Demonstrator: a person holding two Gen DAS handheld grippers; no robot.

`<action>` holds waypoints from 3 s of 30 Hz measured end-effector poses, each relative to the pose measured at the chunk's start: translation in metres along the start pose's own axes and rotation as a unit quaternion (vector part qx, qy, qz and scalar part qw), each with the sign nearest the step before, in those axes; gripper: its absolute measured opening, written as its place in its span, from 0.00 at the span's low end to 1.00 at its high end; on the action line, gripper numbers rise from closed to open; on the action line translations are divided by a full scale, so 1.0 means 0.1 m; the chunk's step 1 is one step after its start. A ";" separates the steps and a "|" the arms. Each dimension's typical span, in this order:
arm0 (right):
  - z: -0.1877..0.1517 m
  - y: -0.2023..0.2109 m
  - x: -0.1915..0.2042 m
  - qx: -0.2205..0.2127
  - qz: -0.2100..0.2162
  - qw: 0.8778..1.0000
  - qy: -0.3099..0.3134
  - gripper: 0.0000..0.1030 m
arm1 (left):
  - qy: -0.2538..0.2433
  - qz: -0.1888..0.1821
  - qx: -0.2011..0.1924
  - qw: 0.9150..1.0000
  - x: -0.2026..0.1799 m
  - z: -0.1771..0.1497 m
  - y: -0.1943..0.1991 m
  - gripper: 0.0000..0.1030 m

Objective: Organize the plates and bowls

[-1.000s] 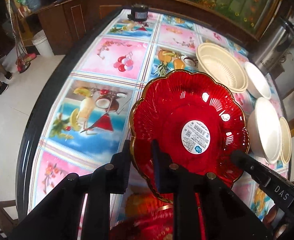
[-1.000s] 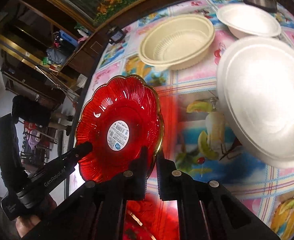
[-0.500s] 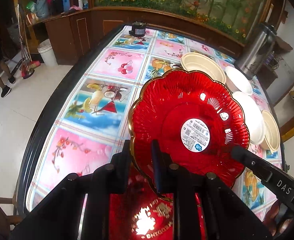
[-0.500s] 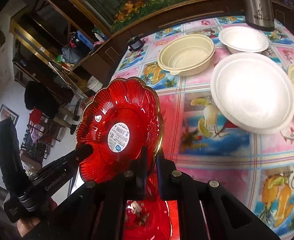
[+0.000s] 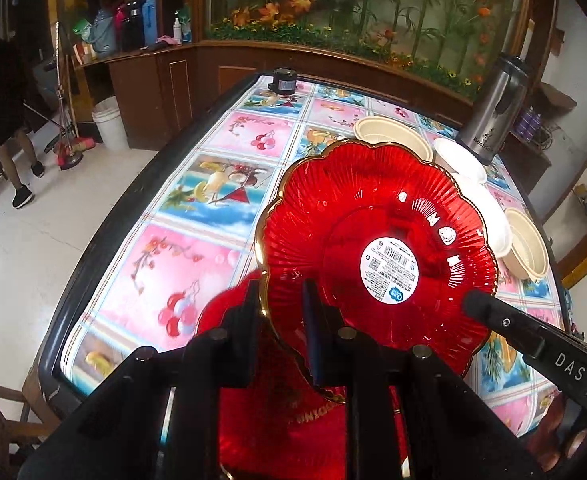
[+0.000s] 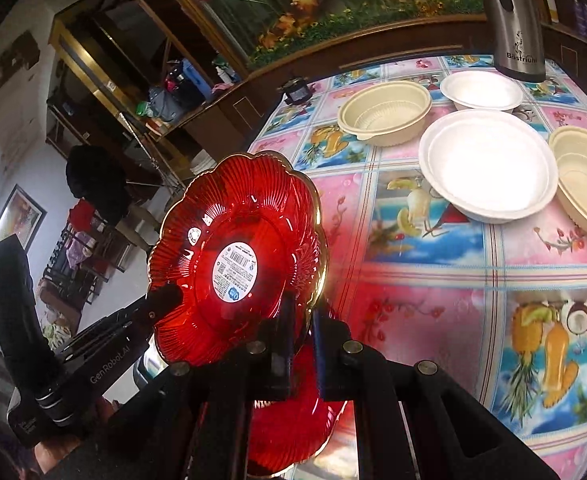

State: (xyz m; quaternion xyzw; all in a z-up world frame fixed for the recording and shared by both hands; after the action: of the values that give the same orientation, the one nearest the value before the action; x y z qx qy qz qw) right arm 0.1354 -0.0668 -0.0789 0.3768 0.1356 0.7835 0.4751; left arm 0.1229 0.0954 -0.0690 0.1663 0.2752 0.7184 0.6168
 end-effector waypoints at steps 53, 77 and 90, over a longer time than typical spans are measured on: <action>-0.85 -0.18 0.09 0.093 -0.026 0.994 0.046 0.10 | -0.004 0.046 0.052 0.998 0.25 -0.88 0.01 0.19; -0.80 -0.18 0.09 0.104 -0.027 0.993 0.042 0.17 | -0.016 0.062 0.026 0.998 0.26 -0.76 0.13 0.41; -0.78 -0.10 0.11 0.096 -0.013 0.995 0.038 0.28 | -0.021 0.083 0.004 0.996 0.30 -0.70 0.23 0.58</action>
State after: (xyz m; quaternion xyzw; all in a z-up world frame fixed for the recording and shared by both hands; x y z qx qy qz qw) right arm 0.0828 -0.0411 -0.1320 0.3891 0.2327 0.7745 0.4412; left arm 0.0591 0.1099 -0.1136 0.2067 0.2504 0.7622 0.5600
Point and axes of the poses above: each gripper's, at about its wrist camera, not at the fingertips, and y roughly against the way its jaws point, x to its left, z to its top, the point moved 7 cm from there along -y, roughly the way its jaws point, and after that the axes turned 14 degrees about -x, right-handed, at the moved point
